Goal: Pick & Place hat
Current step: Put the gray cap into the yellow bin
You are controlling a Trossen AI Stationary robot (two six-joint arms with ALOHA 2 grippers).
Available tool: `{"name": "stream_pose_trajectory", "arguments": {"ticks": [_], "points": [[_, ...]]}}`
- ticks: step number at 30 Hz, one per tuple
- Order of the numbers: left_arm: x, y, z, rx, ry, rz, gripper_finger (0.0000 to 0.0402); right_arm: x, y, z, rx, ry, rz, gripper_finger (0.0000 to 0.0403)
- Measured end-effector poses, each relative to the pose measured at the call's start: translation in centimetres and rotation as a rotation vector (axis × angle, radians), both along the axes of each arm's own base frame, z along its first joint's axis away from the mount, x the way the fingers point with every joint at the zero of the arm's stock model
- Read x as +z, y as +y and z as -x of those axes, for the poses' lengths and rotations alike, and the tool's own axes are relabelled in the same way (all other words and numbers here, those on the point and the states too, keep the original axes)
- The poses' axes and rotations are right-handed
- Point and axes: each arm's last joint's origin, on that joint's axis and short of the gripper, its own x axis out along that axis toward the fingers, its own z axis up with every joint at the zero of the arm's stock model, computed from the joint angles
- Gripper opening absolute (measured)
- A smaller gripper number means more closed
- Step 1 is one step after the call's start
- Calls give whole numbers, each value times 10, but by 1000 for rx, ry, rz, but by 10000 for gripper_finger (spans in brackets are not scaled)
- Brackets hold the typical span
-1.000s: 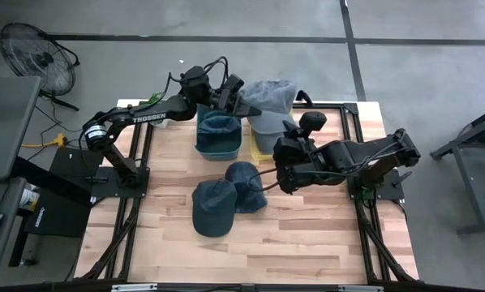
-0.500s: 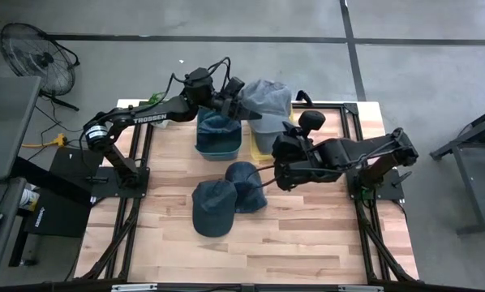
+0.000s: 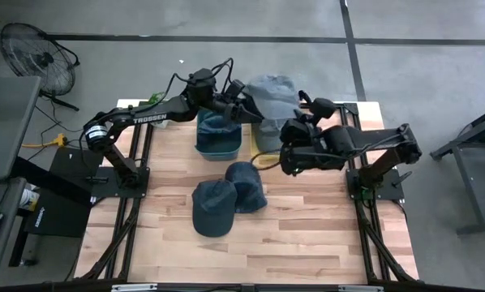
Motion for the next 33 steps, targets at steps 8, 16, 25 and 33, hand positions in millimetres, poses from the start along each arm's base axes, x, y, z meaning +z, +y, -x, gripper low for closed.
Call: {"name": "stream_pose_trajectory", "arguments": {"ticks": [8,16,25,33], "points": [[-5,2,-1,80,23,-55,234,14,-12,20,-30,-33,-15,5],[-8,3,-1,113,27,-128,234,19,-24,32,-49,4,-43,5],[-5,40,22,150,19,-162,234,10,-39,30,-14,135,-183,5],[-2,72,51,36,29,-95,234,-30,-46,24,-39,283,-234,5]]}}
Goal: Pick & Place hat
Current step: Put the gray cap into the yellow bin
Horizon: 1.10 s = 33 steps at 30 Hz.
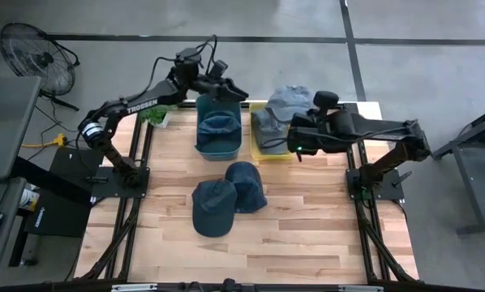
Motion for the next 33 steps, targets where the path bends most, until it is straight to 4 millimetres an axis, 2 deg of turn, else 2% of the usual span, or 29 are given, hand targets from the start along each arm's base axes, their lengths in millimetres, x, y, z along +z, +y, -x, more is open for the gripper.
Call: {"name": "stream_pose_trajectory", "arguments": {"ticks": [5,11,16,21,26,33], "points": [[0,-2,3,-110,4,2,234,-26,-2,-17,62,6,-29,5],[8,-13,4,-157,1,-1,234,-49,-11,-34,132,-14,-24,5],[22,-33,5,-206,-30,-30,234,-65,-28,-36,106,16,-25,5],[28,-53,0,-249,-43,-39,234,-80,-43,-39,127,13,-60,5],[30,-69,-6,-276,-41,-22,234,-99,-54,-43,177,16,-67,5],[31,-88,-16,-311,-40,-13,234,-125,-64,-38,185,23,-149,5]]}}
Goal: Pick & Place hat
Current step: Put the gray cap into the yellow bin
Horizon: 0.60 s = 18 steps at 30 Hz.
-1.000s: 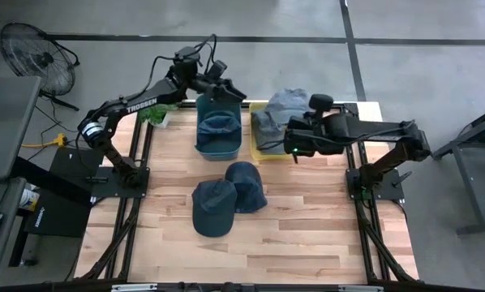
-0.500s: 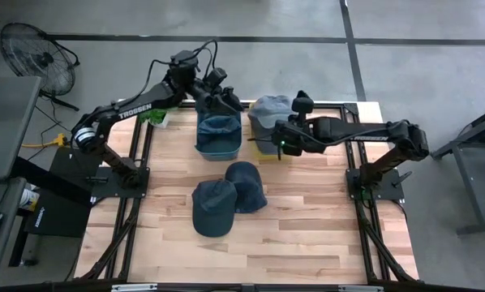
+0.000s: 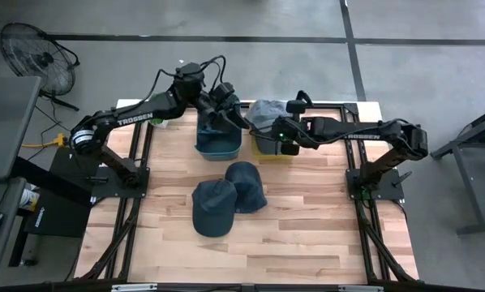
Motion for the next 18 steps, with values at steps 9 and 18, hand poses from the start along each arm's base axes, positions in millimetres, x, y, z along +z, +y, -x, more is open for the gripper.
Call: {"name": "stream_pose_trajectory", "arguments": {"ticks": [9,18], "points": [[0,-11,-5,-1,15,24,234,-26,-3,11,-59,22,-46,5],[0,-10,-5,18,23,37,234,-46,-10,18,-58,3,-122,5]]}}
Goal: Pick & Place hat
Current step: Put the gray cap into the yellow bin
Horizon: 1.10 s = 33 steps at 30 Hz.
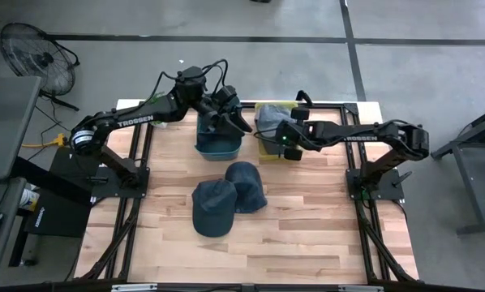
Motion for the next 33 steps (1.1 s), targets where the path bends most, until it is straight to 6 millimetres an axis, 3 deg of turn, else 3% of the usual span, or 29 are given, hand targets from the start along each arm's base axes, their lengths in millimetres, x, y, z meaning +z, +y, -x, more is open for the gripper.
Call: {"name": "stream_pose_trajectory", "arguments": {"ticks": [16,28,33], "points": [[0,0,0,14,4,7,234,-3,-12,1,1,-109,-171,9],[0,0,0,13,4,7,234,-6,-9,0,6,-144,-273,167],[0,0,0,13,4,7,234,2,-7,0,-5,-123,-330,198]]}}
